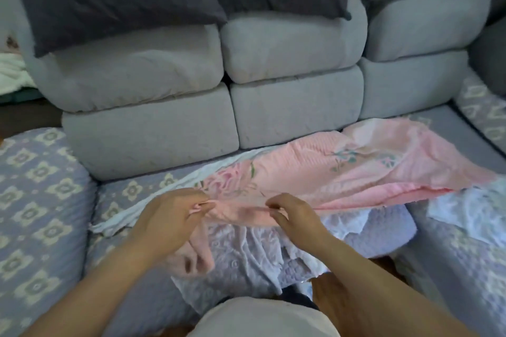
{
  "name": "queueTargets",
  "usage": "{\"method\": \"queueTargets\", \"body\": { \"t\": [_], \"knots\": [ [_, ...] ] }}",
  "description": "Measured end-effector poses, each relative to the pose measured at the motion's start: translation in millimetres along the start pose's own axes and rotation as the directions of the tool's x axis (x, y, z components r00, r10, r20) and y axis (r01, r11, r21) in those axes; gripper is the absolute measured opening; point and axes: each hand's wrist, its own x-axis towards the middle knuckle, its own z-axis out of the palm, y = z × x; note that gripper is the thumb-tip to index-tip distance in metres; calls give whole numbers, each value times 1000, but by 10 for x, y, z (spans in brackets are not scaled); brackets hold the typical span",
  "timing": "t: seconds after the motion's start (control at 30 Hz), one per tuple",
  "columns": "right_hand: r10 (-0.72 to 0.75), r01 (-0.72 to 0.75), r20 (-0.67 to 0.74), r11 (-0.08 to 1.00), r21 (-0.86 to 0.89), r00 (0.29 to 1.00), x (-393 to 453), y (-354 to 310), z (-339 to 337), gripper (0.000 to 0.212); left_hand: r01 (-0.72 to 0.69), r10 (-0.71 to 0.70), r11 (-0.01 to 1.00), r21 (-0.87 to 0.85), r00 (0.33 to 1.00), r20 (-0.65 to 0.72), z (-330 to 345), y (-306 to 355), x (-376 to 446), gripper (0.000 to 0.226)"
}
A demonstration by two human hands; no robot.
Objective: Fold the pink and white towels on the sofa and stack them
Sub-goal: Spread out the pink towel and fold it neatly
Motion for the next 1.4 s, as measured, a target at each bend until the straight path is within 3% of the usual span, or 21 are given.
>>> {"method": "queueTargets", "body": {
  "t": [0.17, 0.27, 0.33, 0.57, 0.67, 0.77, 0.87, 0.9, 0.93, 1.1, 1.2, 1.3, 1.4],
  "knots": [
    [210, -188, 140, 970, -157, 968, -28, 1552, -540, 36, 145, -90, 980, 135, 934, -345, 185, 255, -3, 40],
    [266, -244, 97, 950, -196, 959, 100, 2161, -718, 39, 234, -86, 930, 284, 888, -451, 179, 444, 32, 34],
    [337, -296, 112, 914, -279, 935, 254, 2397, -830, 39, 323, -146, 900, 293, 857, -495, 177, 551, 39, 28],
    [353, -140, 282, 809, -570, 892, 358, 2709, -820, 36, 587, -374, 790, 179, 692, -617, 335, 779, 9, 35],
    [231, -63, 206, 797, -601, 951, 288, 2754, -845, 22, 661, -464, 748, 64, 589, -662, 382, 867, 41, 23],
    [26, 107, 193, 759, -642, 981, 391, 2921, -945, 15, 682, -523, 729, -53, 505, -687, 418, 911, 72, 29],
    [-244, 409, 340, 692, -595, 908, 559, 3057, -1046, 14, 681, -570, 713, -166, 424, -704, 444, 964, 143, 29],
    [-300, 474, 376, 673, -568, 877, 580, 3036, -1088, 6, 682, -591, 702, -203, 400, -701, 444, 966, 163, 29],
    [-313, 491, 389, 678, -547, 866, 574, 3012, -1126, 14, 684, -616, 688, -243, 374, -693, 441, 957, 180, 29],
    [-213, 326, 267, 795, -511, 940, 305, 3099, -1261, 16, 716, -709, 602, -354, 275, -650, 438, 943, 244, 26],
    [57, -6, 99, 891, -455, 993, 124, 3248, -1221, 11, 725, -724, 579, -372, 248, -644, 431, 963, 297, 27],
    [252, -254, -41, 928, -272, 967, 93, 3188, -1221, 22, 709, -734, 577, -405, 232, -639, 386, 1017, 391, 29],
    [443, -444, -180, 895, 35, 878, 307, 2921, -1567, 21, 722, -752, 562, -404, 243, -613, 346, 1006, 506, 28]
  ]
}}
